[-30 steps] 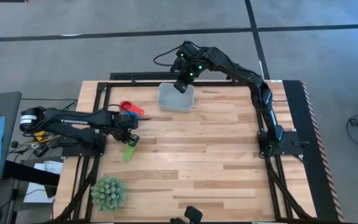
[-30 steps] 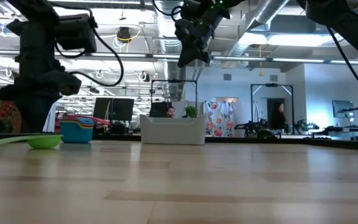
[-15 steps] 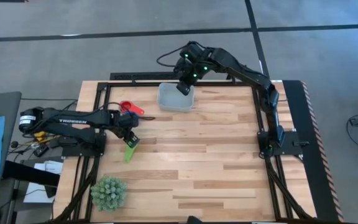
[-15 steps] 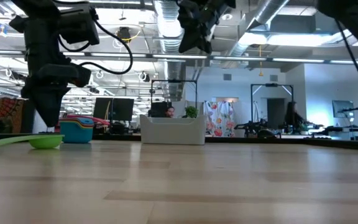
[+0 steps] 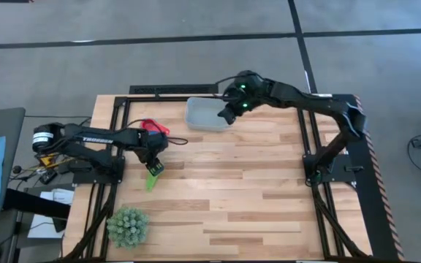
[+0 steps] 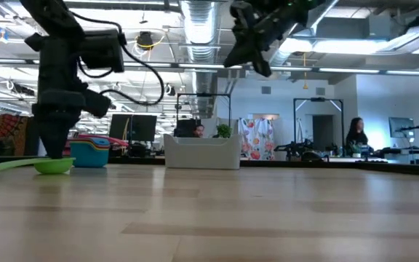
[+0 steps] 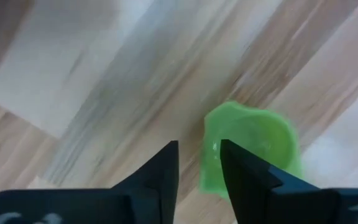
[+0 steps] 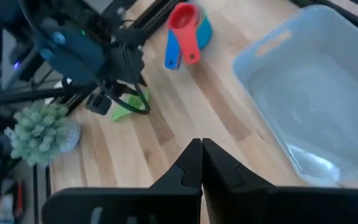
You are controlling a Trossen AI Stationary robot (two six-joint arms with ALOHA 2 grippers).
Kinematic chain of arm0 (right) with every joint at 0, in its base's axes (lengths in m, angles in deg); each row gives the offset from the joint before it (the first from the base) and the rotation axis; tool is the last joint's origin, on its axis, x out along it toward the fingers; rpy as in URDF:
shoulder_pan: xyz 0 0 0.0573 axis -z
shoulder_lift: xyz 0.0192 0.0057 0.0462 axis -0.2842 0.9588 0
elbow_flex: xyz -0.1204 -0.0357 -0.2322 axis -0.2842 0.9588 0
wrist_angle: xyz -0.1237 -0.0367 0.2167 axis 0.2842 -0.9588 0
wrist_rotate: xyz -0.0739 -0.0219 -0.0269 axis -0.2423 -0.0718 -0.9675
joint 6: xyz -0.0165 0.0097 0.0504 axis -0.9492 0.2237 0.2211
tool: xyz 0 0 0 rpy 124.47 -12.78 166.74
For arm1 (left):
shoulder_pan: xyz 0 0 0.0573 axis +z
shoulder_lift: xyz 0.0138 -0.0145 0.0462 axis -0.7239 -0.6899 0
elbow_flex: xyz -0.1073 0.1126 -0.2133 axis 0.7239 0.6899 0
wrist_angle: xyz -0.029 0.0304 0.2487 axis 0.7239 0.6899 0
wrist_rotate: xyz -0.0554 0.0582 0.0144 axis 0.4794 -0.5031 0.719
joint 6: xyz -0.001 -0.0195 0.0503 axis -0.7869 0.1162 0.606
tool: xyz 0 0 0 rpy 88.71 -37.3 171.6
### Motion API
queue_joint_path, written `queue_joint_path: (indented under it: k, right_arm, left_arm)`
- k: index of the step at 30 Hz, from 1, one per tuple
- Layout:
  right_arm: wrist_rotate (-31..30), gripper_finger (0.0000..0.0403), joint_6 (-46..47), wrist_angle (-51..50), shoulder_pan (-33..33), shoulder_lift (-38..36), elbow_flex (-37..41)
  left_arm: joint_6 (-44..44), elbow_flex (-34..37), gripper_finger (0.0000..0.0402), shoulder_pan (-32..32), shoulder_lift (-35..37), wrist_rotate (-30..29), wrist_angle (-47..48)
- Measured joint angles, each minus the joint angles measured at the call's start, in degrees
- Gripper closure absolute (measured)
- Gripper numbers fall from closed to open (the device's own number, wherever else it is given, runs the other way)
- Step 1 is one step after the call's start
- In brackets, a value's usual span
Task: Nest measuring cups in basket
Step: Stack the green measuring cup on the red measuring cup
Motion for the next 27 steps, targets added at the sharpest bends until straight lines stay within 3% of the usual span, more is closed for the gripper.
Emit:
queue_joint_path:
  k: [5,9,14,20,27]
  right_arm:
    - [-5.0,0.0379,2.9,1.4,0.4,-6.8,5.7]
    - [-7.7,0.0381,3.7,1.0,0.4,-11.4,8.4]
    - [-10.5,0.0382,4.9,-1.6,0.4,-16.6,9.5]
    - [-11.1,0.038,4.8,-3.5,1.3,-20.7,9.5]
    - [-11.1,0.0383,2.8,-5.1,2.8,-21.3,9.5]
  left_arm:
    - [-0.4,0.0,0.034,0.9,-3.9,2.5,-0.1]
    - [-5.0,-0.1,0.0392,1.5,-3.0,4.3,-1.0]
    - [-15.8,-0.9,0.0398,2.7,2.3,3.5,-0.7]
    - [-29.0,-4.0,0.0397,6.3,12.4,-5.7,-0.9]
    - [-33.7,-6.7,0.0399,16.4,21.0,-20.2,-0.1]
